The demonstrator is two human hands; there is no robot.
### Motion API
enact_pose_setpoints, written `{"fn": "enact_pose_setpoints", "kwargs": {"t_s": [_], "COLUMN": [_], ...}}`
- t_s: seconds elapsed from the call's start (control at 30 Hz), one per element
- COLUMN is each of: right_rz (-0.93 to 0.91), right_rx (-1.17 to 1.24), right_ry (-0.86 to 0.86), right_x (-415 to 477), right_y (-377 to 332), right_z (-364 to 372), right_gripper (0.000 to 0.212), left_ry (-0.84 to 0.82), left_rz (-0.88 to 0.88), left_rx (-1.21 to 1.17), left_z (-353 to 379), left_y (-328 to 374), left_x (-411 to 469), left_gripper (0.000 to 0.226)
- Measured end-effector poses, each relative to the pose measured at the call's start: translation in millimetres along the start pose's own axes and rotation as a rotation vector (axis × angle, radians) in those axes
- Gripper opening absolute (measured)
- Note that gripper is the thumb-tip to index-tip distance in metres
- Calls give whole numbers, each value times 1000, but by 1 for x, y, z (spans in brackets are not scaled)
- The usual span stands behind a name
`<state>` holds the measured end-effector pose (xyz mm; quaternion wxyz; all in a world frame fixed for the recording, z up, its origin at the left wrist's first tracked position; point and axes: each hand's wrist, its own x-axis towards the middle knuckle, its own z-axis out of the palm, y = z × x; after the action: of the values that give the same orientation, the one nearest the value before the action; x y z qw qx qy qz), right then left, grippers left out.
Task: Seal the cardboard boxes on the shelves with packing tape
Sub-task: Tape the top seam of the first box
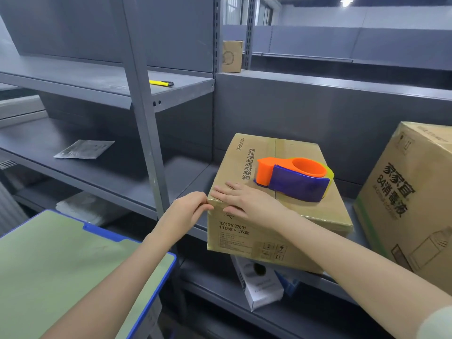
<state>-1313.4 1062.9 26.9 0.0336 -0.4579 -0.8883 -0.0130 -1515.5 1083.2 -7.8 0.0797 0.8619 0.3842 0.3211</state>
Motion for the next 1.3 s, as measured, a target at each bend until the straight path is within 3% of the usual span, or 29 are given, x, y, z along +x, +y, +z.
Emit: {"fn": "enact_pose_setpoints", "kwargs": {"t_s": [0.17, 0.3, 0.4, 0.63, 0.77, 0.87, 1.13, 1.3], "right_rz": [20, 48, 104, 212, 242, 256, 597, 656], "right_rx": [-243, -220, -158, -77, 36, 5, 80, 196], "right_ry": [32, 15, 21, -47, 1, 36, 461, 324], "right_x": [-2, -3, -17, -75, -85, -99, -194, -213], "right_y": [-5, -7, -5, 20, 16, 15, 48, 61], "right_z": [7, -1, -7, -22, -21, -21, -30, -15], "right_gripper": [52, 56, 58, 55, 52, 52, 42, 45], "left_ry": [134, 131, 161, 15, -14, -137, -235, -236], "left_rz": [130, 85, 34, 391, 272, 248, 403, 438], "left_rx": [246, 433, 407, 295, 137, 154, 50, 85], "left_z": [1, 0, -7, 12, 22, 24, 52, 82], "left_y": [2, 14, 28, 64, 62, 51, 113, 155], "left_x": [-5, -8, -1, 20, 23, 30, 51, 73], "left_gripper": [18, 32, 38, 39, 52, 45, 39, 45]}}
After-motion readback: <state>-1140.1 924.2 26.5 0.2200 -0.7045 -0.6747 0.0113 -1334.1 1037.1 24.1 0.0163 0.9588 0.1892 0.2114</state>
